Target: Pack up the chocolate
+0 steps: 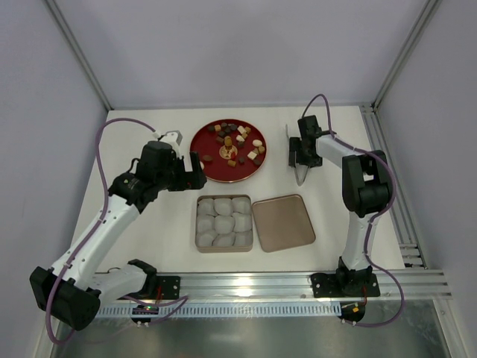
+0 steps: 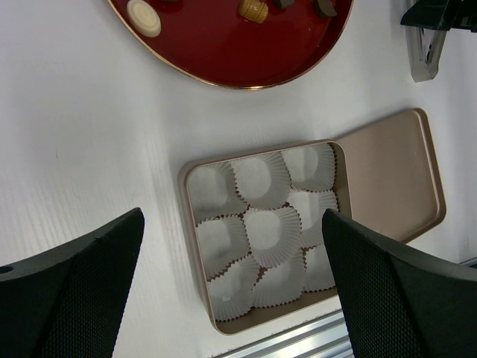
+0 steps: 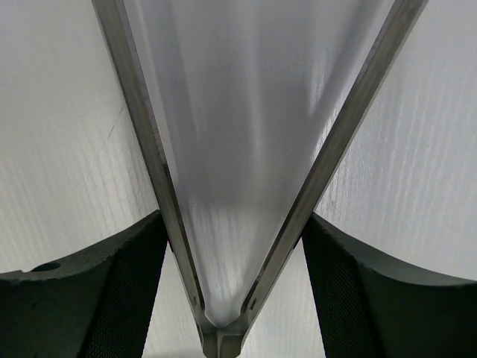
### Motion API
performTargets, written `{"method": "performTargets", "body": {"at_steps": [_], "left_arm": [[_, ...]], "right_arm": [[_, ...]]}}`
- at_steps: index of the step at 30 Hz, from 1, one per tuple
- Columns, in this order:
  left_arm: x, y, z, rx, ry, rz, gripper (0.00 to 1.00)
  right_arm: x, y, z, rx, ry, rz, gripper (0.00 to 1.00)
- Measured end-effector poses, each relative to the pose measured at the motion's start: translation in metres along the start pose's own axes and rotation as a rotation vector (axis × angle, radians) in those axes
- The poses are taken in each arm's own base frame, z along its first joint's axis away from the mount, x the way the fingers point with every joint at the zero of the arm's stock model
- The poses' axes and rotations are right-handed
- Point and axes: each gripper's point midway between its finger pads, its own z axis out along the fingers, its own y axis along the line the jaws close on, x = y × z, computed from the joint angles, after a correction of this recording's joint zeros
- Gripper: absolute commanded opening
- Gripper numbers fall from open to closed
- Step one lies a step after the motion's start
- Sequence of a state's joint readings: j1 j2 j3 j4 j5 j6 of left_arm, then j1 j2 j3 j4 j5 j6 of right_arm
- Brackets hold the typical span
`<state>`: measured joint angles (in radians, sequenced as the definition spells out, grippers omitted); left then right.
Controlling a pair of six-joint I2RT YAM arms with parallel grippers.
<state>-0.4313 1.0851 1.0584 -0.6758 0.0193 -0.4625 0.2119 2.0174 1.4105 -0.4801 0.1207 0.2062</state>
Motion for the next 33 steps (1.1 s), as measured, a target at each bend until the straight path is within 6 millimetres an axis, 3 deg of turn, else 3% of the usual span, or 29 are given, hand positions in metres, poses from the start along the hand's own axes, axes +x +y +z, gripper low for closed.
{"method": "performTargets", "body": {"at_steps": [9,14,22,27,33], "left_arm": [[-0.001,0.003,0.001,-0.016,-0.009,0.0,1.0],[-0.001,0.003,0.001,-0.017,-0.01,0.0,1.0],[-0.001,0.003,0.001,-0.017,-0.009,0.001,1.0],[0.0,0.004,0.002,-0.018,-0.007,0.001,1.0],[-0.001,0.004,0.002,-0.016,-0.01,0.001,1.0]], "right_arm": [[-0.013,0.004,0.007,0.0,0.002,0.002,0.79],[-0.014,0.004,0.007,0.005,0.013,0.021,0.77],[-0.013,0.003,0.007,0.016,0.021,0.058,0.65],[-0.013,0.003,0.008,0.02,0.019,0.085,0.5],[-0.008,0.001,0.002,0.019,0.022,0.09,0.49]]}}
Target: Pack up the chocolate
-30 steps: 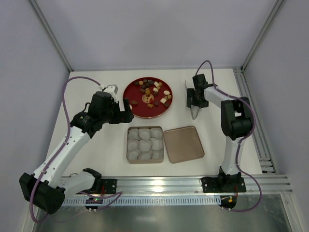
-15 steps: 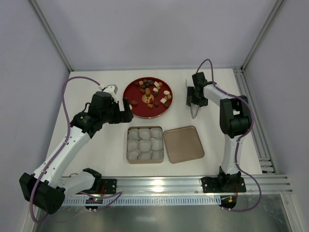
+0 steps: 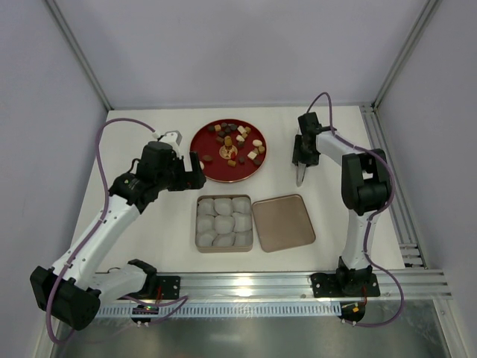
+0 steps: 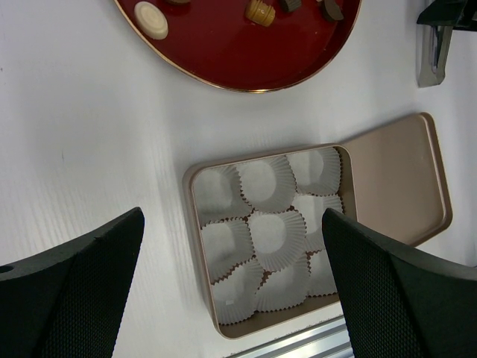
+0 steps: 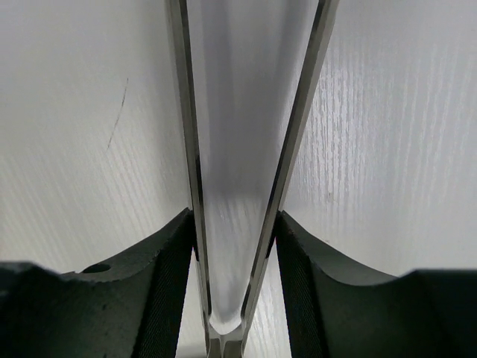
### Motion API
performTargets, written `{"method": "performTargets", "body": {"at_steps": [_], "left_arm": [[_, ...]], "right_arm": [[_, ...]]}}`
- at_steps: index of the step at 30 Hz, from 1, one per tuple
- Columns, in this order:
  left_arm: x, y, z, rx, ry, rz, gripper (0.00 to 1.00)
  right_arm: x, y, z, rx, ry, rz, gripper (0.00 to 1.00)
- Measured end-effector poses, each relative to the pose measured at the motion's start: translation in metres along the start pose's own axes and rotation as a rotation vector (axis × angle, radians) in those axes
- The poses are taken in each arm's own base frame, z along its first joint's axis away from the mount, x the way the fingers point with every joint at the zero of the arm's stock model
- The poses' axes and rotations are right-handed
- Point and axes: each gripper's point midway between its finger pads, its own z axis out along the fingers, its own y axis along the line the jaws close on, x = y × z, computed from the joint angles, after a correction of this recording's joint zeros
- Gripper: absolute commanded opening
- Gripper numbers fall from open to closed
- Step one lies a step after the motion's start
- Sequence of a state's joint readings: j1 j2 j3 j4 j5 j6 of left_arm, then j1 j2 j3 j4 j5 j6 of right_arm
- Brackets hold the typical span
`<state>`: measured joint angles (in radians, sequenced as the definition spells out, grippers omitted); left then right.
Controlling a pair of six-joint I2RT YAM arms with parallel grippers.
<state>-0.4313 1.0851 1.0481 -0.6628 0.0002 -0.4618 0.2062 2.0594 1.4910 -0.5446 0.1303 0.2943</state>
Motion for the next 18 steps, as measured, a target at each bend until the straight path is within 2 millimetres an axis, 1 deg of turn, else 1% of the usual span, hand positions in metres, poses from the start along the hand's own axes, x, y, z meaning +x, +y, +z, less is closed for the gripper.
{"method": "performTargets", "body": {"at_steps": [2,4,10,12,15,18], "left_arm": [[0.0,0.0,0.0,0.0,0.001,0.0,1.0],[0.001,0.0,0.001,-0.001,0.002,0.0,1.0],[0.002,0.001,0.001,-0.003,0.005,0.0,1.0],[0.002,0.001,0.001,-0.002,0.005,0.0,1.0],[0.003,0.001,0.001,-0.003,0.006,0.0,1.0],[0.004,0.002,0.002,-0.003,0.007,0.0,1.0]], "right_arm": [[0.002,-0.001,-0.009,0.0,0.006,-0.002,0.48],[-0.002,0.0,-0.02,-0.007,-0.011,-0.005,0.48],[-0.022,0.013,-0.073,-0.051,-0.108,-0.019,0.49],[-0.026,0.016,-0.087,-0.065,-0.135,-0.021,0.47],[-0.023,0.019,-0.101,-0.076,-0.15,-0.03,0.47],[-0.015,0.021,-0.109,-0.078,-0.143,-0.043,0.47]]}}
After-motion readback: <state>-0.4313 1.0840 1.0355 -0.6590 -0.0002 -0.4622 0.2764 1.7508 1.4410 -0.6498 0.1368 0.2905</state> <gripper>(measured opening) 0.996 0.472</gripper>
